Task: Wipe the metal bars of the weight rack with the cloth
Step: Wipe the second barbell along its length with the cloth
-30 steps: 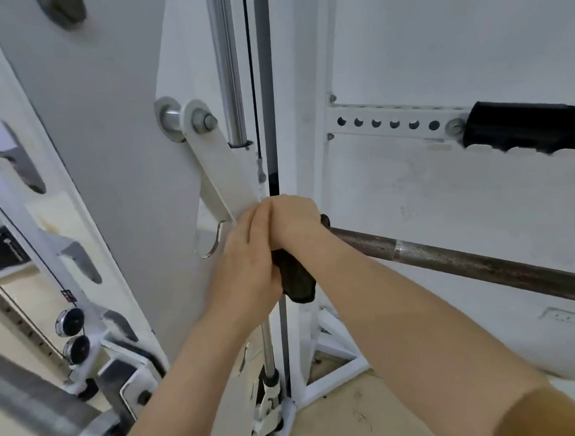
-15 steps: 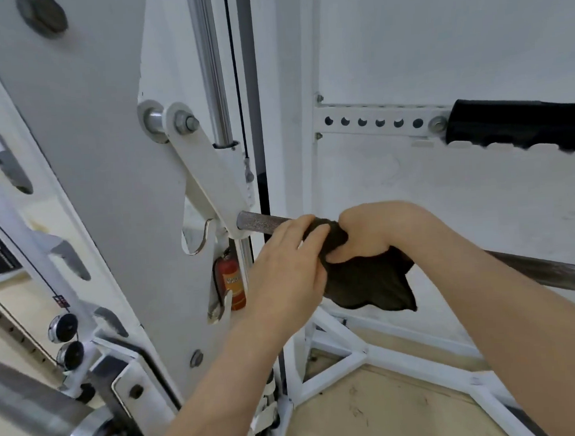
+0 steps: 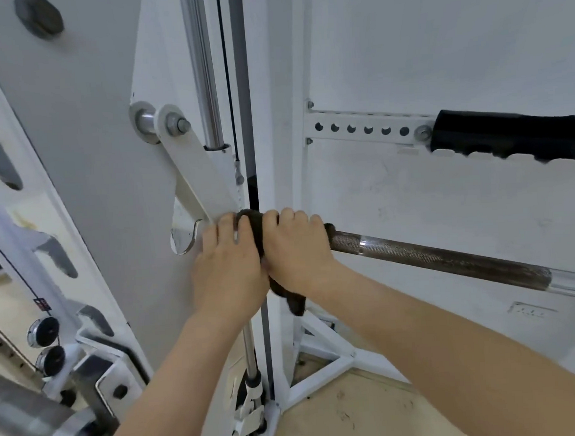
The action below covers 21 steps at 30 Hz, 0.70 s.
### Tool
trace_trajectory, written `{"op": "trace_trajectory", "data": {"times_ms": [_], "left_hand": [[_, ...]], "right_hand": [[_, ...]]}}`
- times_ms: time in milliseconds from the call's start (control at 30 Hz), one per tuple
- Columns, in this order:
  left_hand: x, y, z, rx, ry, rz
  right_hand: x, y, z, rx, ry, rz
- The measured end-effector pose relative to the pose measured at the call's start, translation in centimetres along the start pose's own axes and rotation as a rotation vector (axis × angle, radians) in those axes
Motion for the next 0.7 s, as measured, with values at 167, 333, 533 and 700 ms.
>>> {"op": "trace_trajectory", "data": {"times_ms": [167, 333, 533, 700], "left_hand": [[-0.1, 1.1, 0.1, -0.262, 0.025, -0.014], [0.3, 1.0, -0.1, -0.217, 0.005, -0.090], [2.3, -2.0, 0.2, -0.455, -0.169, -0.208], [4.5, -6.6, -0.4, -0.092, -0.170, -0.313]], "right_hand": [[6.2, 1.6, -1.5, 0.362, 0.436, 0.028], [6.7, 0.8, -2.7, 0.644, 0.821, -0.057], [-0.7, -3.8, 1.0, 0.112, 0.216, 0.030], [-2.5, -8.5, 1.7, 0.218, 0.526, -0.114]]}}
Point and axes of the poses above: each hand's wrist, its own x-axis towards the middle knuckle, its own z-axis out of the back of the hand, y = z × x, the point moved 7 cm from there along x, towards the middle knuckle, and after that the axes turned 13 degrees about x, right-handed, at the moved point
